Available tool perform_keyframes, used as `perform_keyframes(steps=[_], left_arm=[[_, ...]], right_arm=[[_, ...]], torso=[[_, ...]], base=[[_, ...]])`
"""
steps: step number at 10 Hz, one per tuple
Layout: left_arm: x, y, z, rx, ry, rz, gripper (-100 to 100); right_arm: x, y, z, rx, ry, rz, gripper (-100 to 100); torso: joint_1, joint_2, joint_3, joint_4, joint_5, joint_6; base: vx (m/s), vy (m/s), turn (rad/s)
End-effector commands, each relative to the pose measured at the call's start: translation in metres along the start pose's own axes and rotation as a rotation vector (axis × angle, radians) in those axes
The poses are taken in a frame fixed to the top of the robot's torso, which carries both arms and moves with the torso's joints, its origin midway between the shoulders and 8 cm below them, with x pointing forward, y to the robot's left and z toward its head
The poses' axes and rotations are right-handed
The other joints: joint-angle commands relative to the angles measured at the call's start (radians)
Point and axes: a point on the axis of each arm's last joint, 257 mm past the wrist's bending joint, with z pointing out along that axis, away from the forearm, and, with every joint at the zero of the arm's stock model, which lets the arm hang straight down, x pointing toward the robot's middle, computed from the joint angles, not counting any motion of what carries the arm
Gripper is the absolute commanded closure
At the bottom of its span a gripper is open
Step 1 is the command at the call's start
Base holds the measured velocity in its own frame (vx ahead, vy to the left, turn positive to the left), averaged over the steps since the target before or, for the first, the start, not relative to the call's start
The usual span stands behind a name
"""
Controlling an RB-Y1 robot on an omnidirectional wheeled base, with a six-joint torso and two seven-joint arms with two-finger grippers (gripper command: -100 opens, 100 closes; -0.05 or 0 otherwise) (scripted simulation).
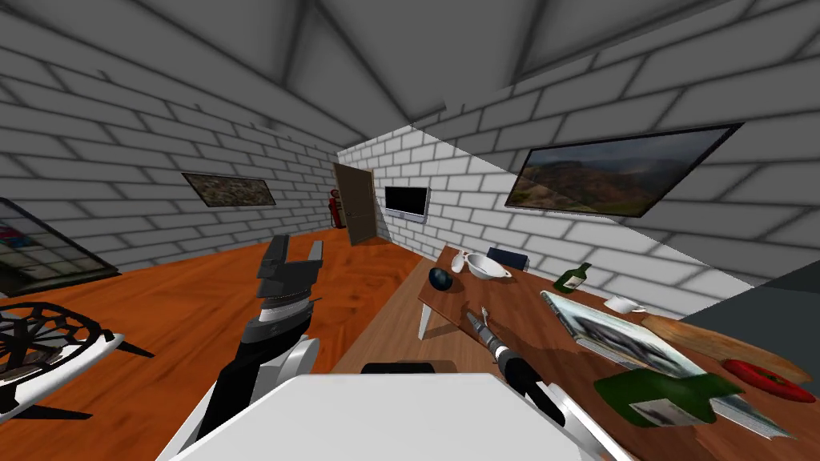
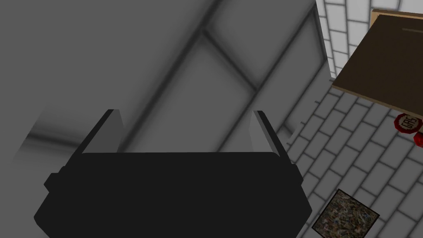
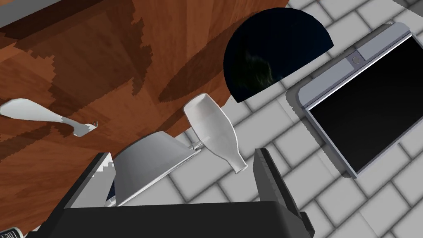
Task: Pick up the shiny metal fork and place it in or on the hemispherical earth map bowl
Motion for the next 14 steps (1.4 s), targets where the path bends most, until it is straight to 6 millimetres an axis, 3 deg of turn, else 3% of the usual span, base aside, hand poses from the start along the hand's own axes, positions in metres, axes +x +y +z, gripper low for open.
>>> perform_keyframes(steps=[1, 2, 3, 5, 6, 11, 12, 14], left_arm=[[0.0, 0.0, 0.0, 0.0, 0.0, 0.0, 0], [0.0, 0.0, 0.0, 0.0, 0.0, 0.0, 0], [0.0, 0.0, 0.0, 0.0, 0.0, 0.0, 0], [0.0, 0.0, 0.0, 0.0, 0.0, 0.0, 0], [0.0, 0.0, 0.0, 0.0, 0.0, 0.0, 0], [0.0, 0.0, 0.0, 0.0, 0.0, 0.0, 0], [0.0, 0.0, 0.0, 0.0, 0.0, 0.0, 0], [0.0, 0.0, 0.0, 0.0, 0.0, 0.0, 0]], right_arm=[[0.011, -0.037, -0.003, 0.091, 0.042, -0.055, -100], [0.016, -0.059, -0.005, 0.148, 0.065, -0.09, -100], [0.016, -0.063, -0.005, 0.162, 0.067, -0.09, -100], [0.02, -0.105, -0.013, 0.265, 0.107, -0.161, -100], [0.02, -0.108, -0.014, 0.277, 0.107, -0.162, -100], [0.01, -0.206, -0.047, 0.536, 0.173, -0.327, -100], [0.01, -0.206, -0.047, 0.536, 0.173, -0.327, -100], [0.002, -0.236, -0.063, 0.62, 0.189, -0.382, -100]], torso=[[0.0, 0.0, 0.0, 0.0, 0.0, 0.0], [-0.001, -0.001, 0.0, 0.0, 0.0, 0.001], [-0.002, -0.001, -0.001, 0.0, 0.0, 0.001], [-0.001, 0.0, 0.0, 0.0, 0.0, 0.001], [-0.002, 0.0, 0.0, 0.0, 0.0, 0.001], [-0.003, -0.001, -0.001, 0.0, -0.001, 0.001], [-0.003, -0.001, -0.001, 0.0, -0.001, 0.001], [-0.001, 0.001, 0.0, 0.0, 0.0, 0.002]], base=[[0.051, -0.015, 0.355], [0.059, -0.03, 0.338], [0.037, -0.03, 0.099], [0.035, -0.025, 0.256], [0.029, -0.033, 0.118], [0.039, -0.044, 0.26], [0.019, -0.041, 0.07], [0.019, -0.024, 0.16]])
